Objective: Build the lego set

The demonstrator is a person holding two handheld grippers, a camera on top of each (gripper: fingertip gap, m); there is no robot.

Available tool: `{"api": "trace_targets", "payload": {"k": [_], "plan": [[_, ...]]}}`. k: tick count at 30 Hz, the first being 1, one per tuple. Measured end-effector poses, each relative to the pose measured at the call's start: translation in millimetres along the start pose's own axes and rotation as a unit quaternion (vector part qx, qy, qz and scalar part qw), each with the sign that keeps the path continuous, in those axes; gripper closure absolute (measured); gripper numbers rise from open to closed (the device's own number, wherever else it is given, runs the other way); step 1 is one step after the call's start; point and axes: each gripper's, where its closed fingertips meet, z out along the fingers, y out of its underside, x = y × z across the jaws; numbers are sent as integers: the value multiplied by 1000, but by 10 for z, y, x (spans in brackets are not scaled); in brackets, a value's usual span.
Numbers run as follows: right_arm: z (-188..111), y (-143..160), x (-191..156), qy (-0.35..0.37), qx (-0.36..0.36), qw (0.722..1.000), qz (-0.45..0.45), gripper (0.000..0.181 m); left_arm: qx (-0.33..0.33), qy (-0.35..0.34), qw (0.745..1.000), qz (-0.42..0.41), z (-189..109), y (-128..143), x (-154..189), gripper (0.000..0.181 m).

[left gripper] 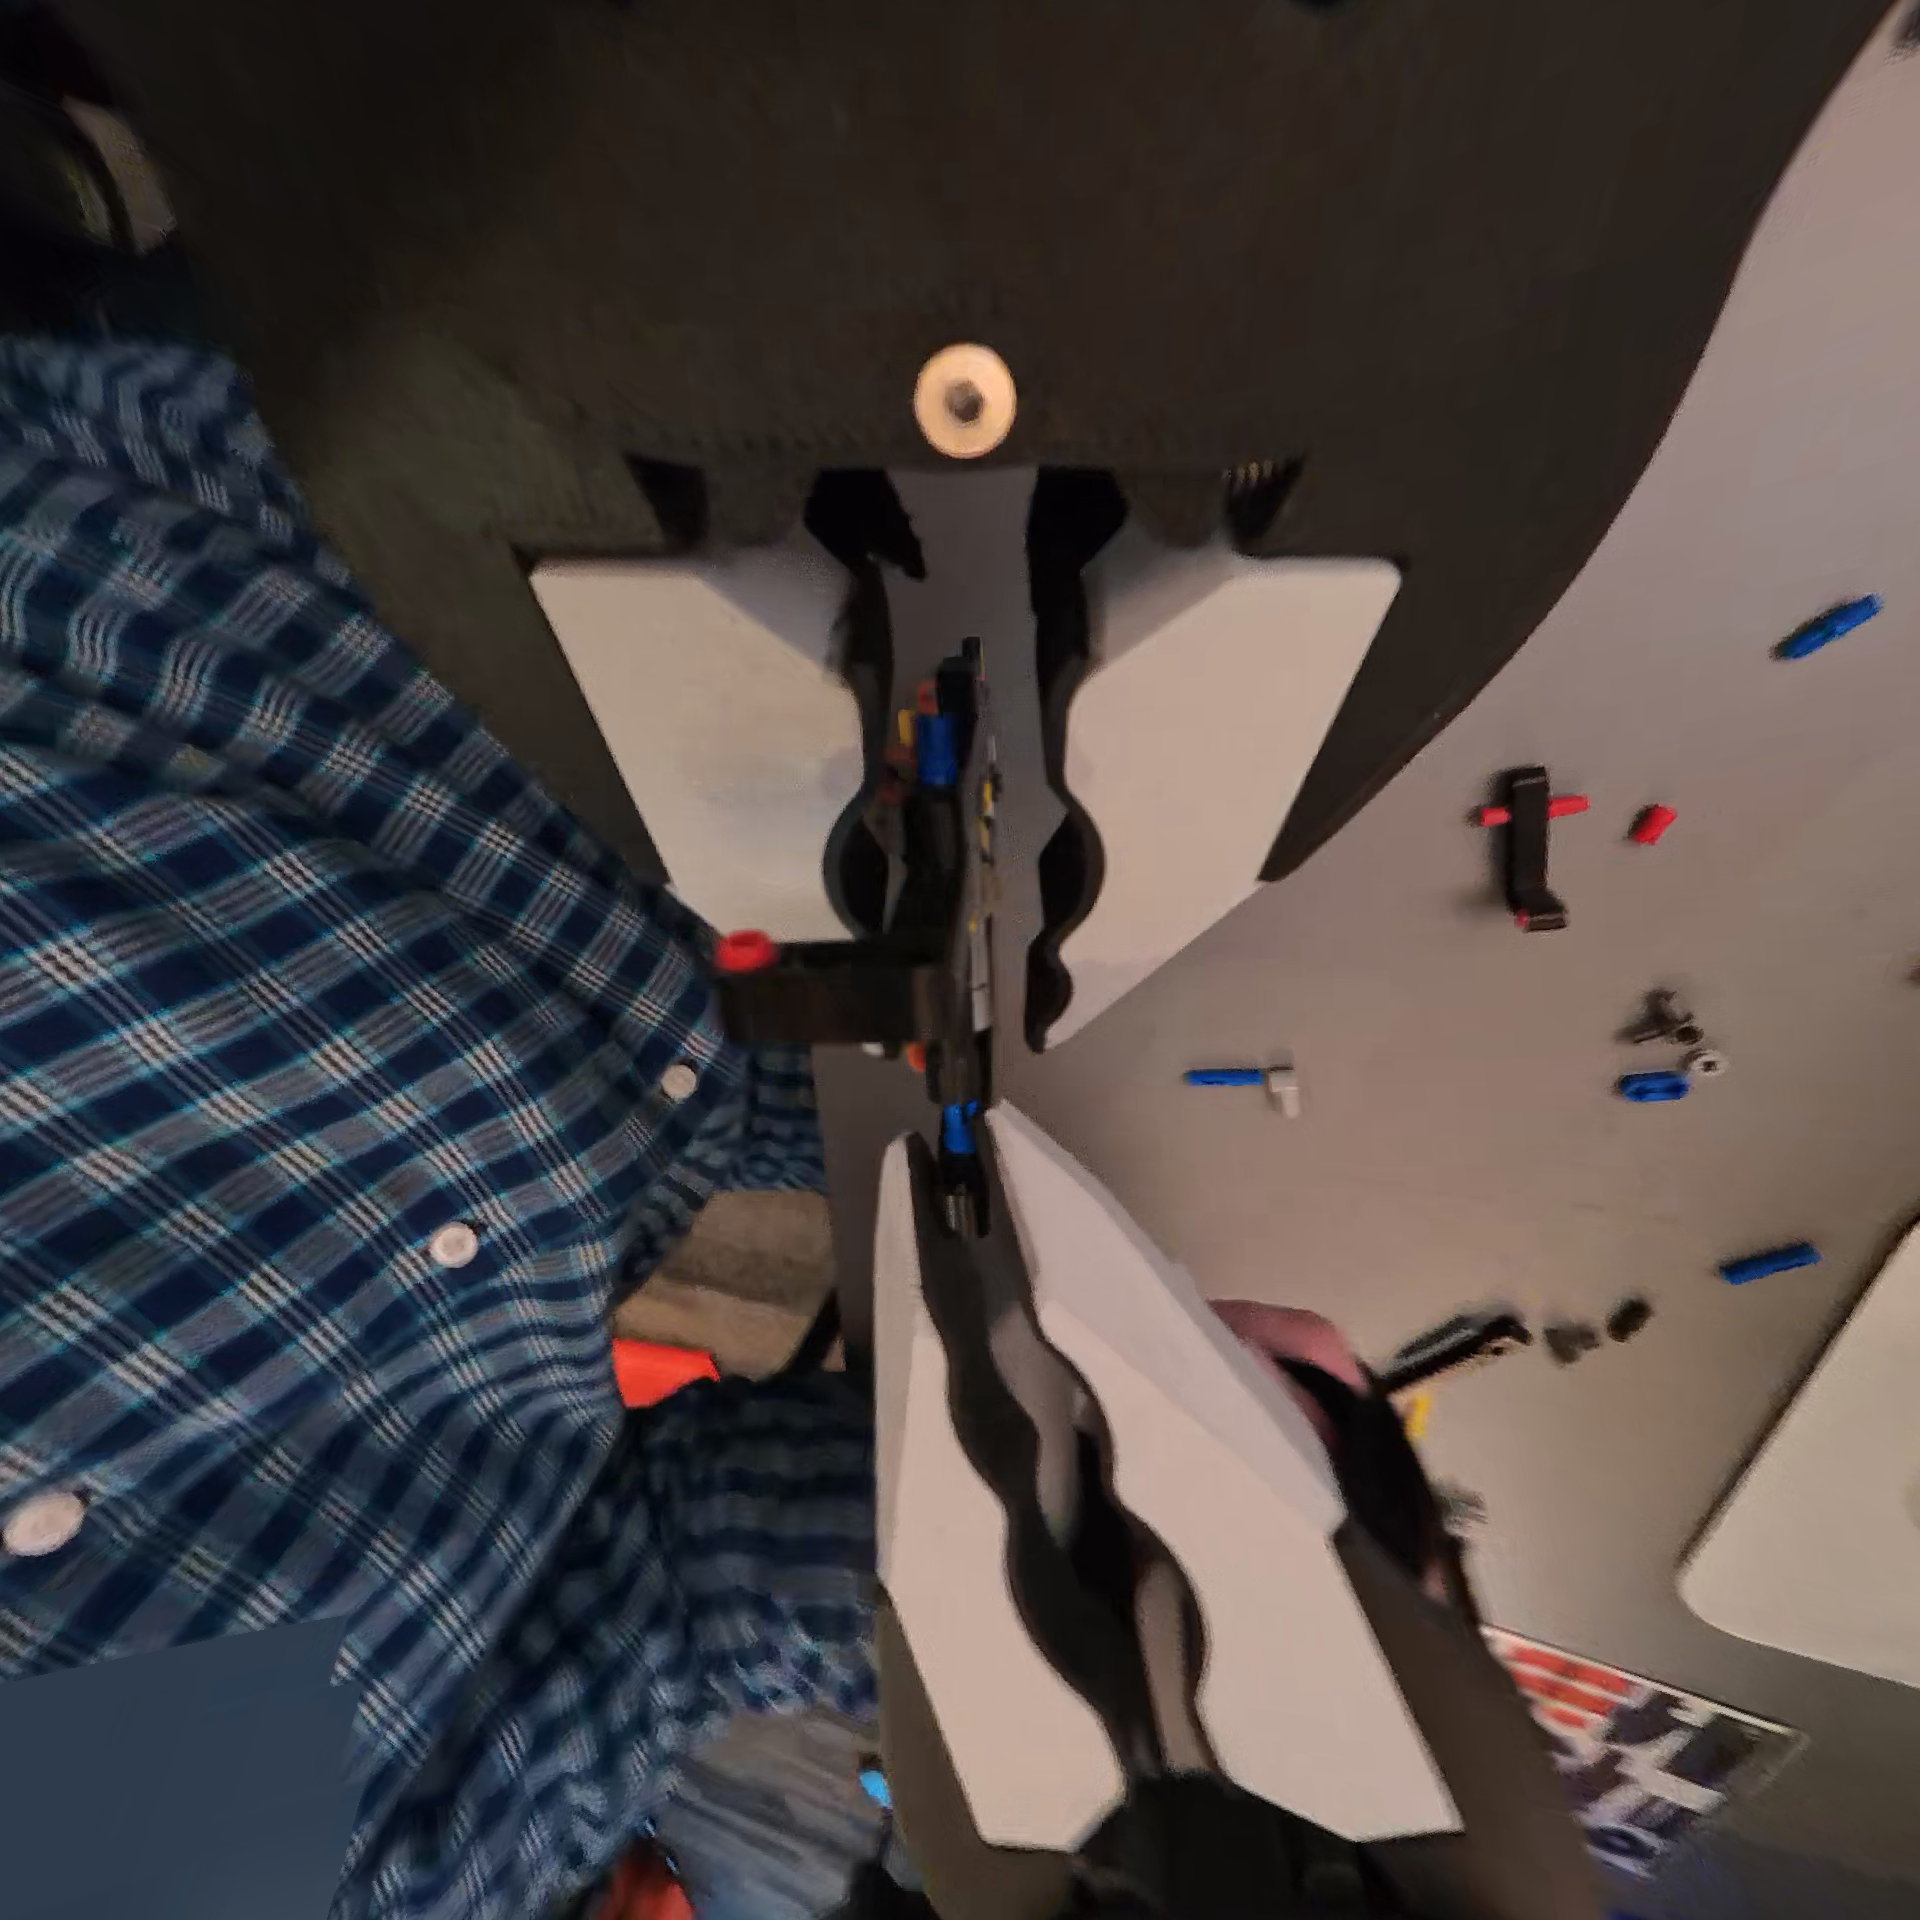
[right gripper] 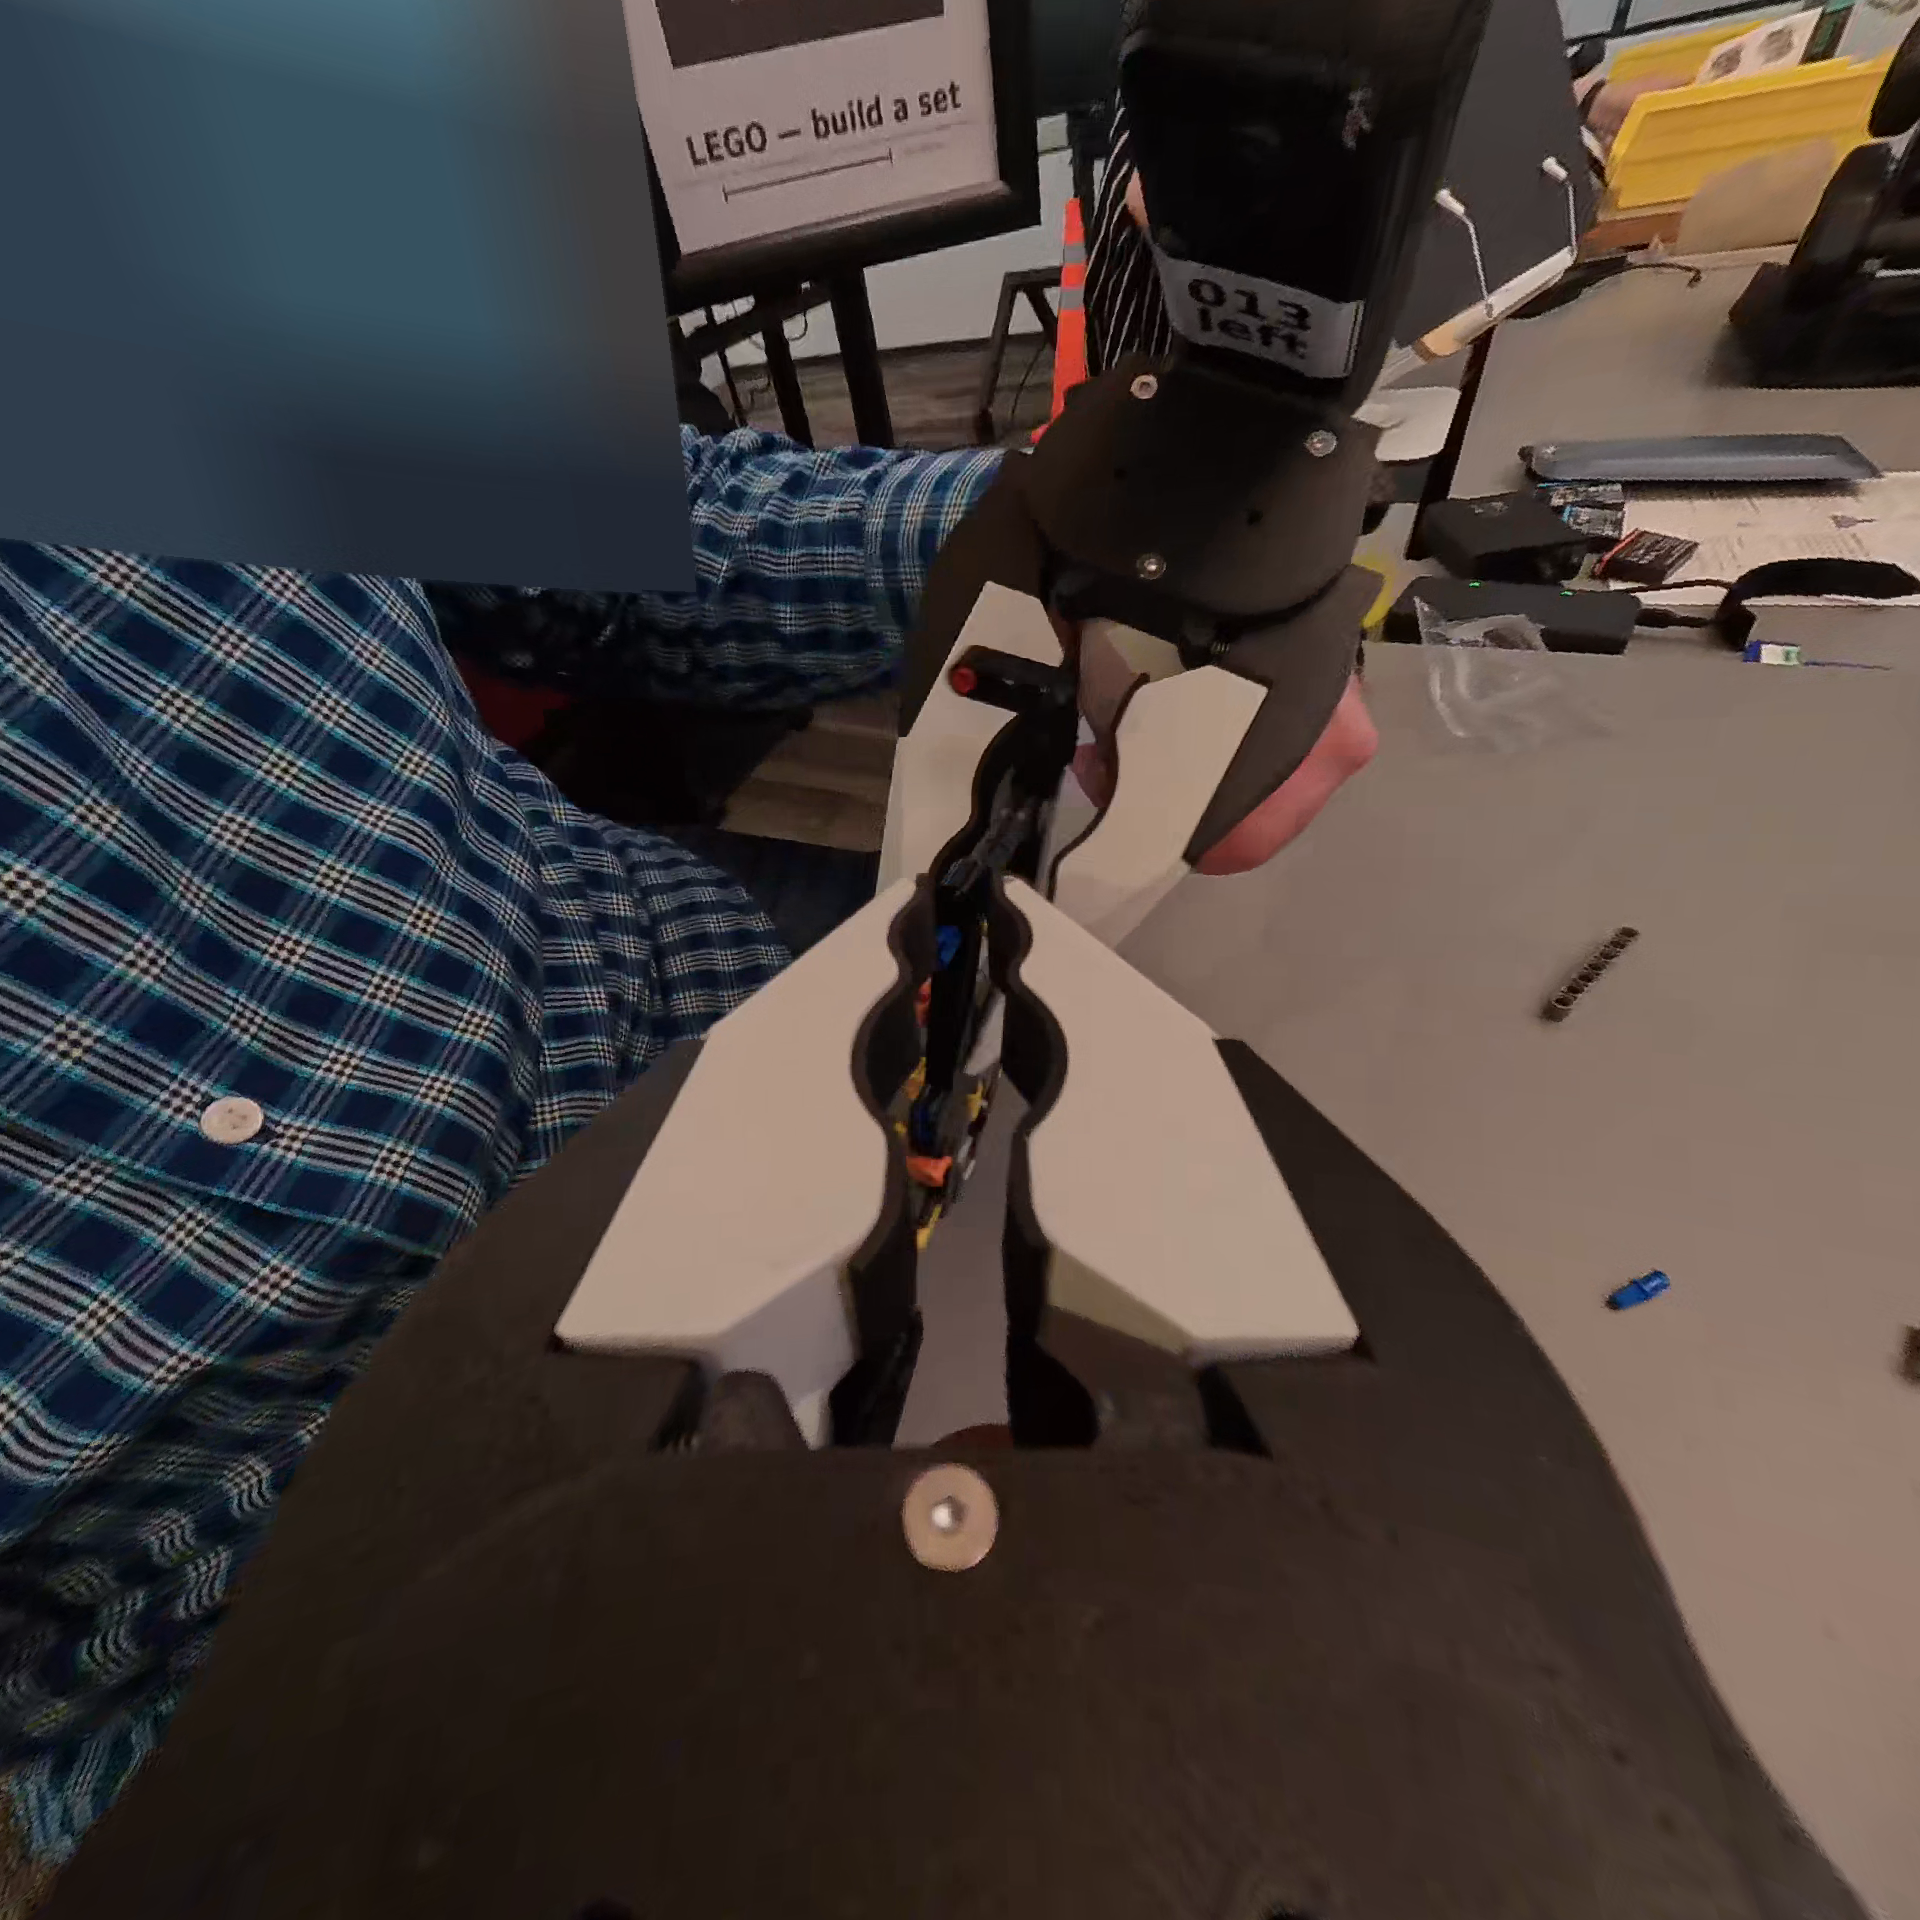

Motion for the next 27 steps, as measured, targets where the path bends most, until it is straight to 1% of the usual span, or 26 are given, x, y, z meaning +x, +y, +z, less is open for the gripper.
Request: {"api": "trace_targets", "payload": {"k": [2, 4, 5, 6, 7, 13, 16, 18, 25, 27], "plan": [[-30, 11, 27, 14, 7, 1000, 3, 175, 41, -14, 999, -14, -89, -83, -27, 160], [-48, 17, 26, 22, 13, 1000, 6, 175, 96, -37, 995, -19, -200, -196, -67, 166], [-53, 18, 24, 25, 16, 1000, 8, 174, 116, -37, 992, -21, -242, -226, -57, 169], [-57, 20, 29, 30, 18, 999, 7, 175, 128, -38, 991, -21, -261, -237, -47, 175], [-63, 22, 40, 36, 20, 999, 7, 174, 136, -47, 989, -21, -262, -239, -61, 176], [-103, 34, 46, 53, 32, 998, 7, 175, 152, -87, 984, -25, -245, -262, -112, 178], [-119, 23, 38, 58, 43, 997, 3, 176, 157, -97, 983, -25, -250, -282, -133, 178], [-124, 16, 23, 57, 45, 997, -6, 175, 166, -94, 981, -38, -249, -291, -160, 177], [-137, 16, 37, 60, 34, 997, -14, 175, 157, -103, 981, -39, -247, -296, -167, 178], [-143, 15, 35, 58, 36, 998, -12, 176, 163, -90, 982, -41, -236, -306, -137, 178]]}}
